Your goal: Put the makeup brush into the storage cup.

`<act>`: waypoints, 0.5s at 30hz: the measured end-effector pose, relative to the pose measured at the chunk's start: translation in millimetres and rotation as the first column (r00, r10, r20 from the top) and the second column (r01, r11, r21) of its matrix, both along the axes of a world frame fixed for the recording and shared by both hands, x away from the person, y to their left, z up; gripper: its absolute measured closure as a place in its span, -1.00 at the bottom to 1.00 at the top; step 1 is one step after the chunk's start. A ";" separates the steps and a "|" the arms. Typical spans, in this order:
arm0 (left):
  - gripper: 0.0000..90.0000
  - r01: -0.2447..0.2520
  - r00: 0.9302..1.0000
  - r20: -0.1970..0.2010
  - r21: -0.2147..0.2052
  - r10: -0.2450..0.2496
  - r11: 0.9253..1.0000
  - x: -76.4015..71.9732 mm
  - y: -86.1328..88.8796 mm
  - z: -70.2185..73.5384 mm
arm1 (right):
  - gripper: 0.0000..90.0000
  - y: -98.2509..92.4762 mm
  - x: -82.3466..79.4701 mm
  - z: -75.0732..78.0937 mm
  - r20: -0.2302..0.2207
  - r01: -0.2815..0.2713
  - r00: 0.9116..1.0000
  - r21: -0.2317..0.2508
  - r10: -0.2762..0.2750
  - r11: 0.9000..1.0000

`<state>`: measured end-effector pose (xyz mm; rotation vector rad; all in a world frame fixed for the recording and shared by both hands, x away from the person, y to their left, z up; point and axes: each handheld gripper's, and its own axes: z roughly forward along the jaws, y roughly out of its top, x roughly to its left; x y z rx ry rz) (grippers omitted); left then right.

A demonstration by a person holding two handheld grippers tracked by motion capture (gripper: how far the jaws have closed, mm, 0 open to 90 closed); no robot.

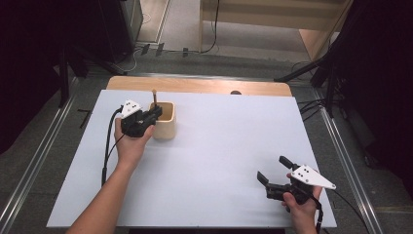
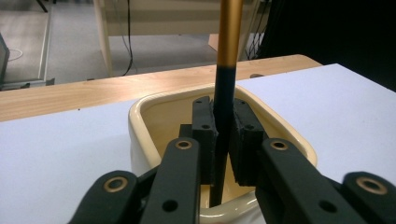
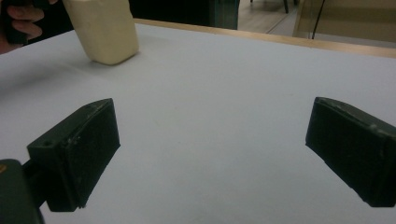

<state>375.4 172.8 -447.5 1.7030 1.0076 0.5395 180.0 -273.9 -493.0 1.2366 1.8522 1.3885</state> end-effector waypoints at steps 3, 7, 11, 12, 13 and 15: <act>0.59 0.015 1.000 -0.004 -0.018 -0.015 1.000 -0.6 0.5 0.8 | -0.93 0.0 0.1 -0.1 0.000 0.001 1.000 0.000 -0.001 1.000; 0.23 0.033 0.999 -0.013 -0.041 -0.033 0.999 -2.7 2.0 3.2 | -0.93 -0.2 -0.1 0.1 0.001 0.002 1.000 0.000 -0.002 1.000; -0.36 0.049 0.999 -0.007 -0.041 -0.050 0.998 -6.8 2.1 6.7 | -0.93 -1.0 -0.4 0.2 0.002 0.005 1.000 0.001 -0.005 1.000; -0.52 0.051 0.999 -0.006 -0.037 -0.052 0.998 -7.9 2.1 7.4 | -0.92 -1.0 -0.5 0.4 0.001 0.005 1.000 0.001 -0.005 1.000; -0.67 0.049 0.999 -0.003 -0.030 -0.049 0.998 -9.0 2.2 8.0 | -0.93 -0.9 -0.5 0.4 0.002 0.005 1.000 0.001 -0.005 1.000; -0.84 0.057 0.998 0.001 -0.034 -0.057 0.998 -11.1 4.4 8.9 | -0.92 -0.7 -0.6 0.5 0.002 0.005 1.000 0.001 -0.005 1.000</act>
